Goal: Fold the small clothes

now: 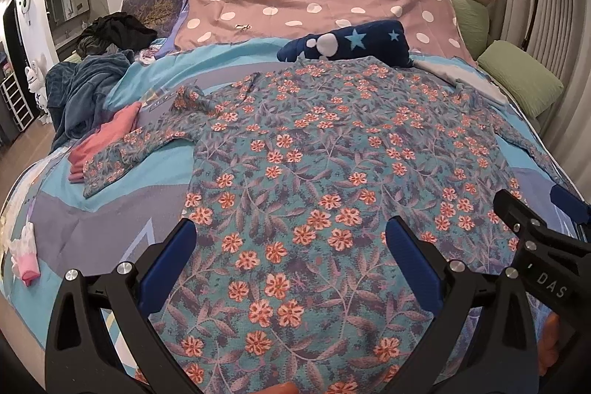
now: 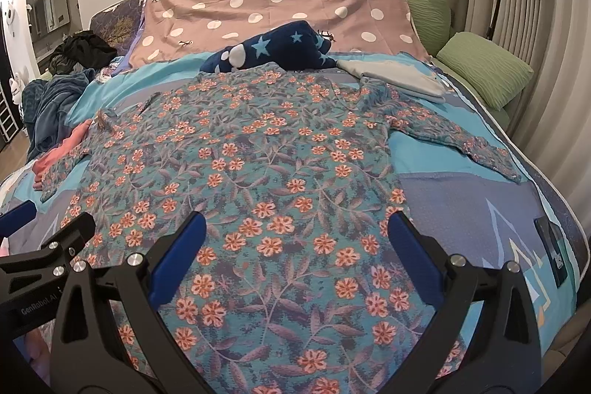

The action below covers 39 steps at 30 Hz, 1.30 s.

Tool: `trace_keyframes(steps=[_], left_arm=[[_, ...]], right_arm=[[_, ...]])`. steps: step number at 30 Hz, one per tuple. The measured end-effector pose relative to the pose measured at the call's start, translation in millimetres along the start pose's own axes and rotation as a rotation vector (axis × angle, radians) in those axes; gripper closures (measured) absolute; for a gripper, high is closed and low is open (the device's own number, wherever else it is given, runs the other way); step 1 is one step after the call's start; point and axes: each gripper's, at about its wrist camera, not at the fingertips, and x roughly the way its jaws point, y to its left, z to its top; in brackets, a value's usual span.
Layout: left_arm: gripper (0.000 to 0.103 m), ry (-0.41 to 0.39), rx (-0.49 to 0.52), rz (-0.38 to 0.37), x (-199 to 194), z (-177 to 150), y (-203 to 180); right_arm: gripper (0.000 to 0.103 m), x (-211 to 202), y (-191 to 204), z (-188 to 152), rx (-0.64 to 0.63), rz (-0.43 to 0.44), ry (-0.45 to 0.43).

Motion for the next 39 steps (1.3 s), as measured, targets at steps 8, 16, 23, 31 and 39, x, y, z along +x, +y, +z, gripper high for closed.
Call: trace_keyframes(steps=[8,16,23,31,39], left_arm=[[0.001,-0.003,0.011,0.003,-0.8,-0.1,-3.1],[0.001,-0.009,0.012,-0.006,-1.0,-1.1,-1.9],[0.001,-0.028,0.001,-0.036,-4.1,-1.9,0.1],[0.001,-0.041,-0.006,-0.053,-5.2,-1.9,3.3],[0.001,-0.028,-0.043,-0.069,2.6,-2.7,17.7]], right_arm=[[0.003,0.4,2.1,-0.2,-0.002,-0.001,0.002],[0.003,1.4,4.5,-2.8,-0.005,0.001,0.014],[0.003,2.4,7.3,-2.8,-0.012,-0.002,0.021],[0.003,2.5,11.2,-2.6,-0.023,-0.007,0.021],[0.003,3.7,20.3,0.0,-0.050,-0.018,0.022]])
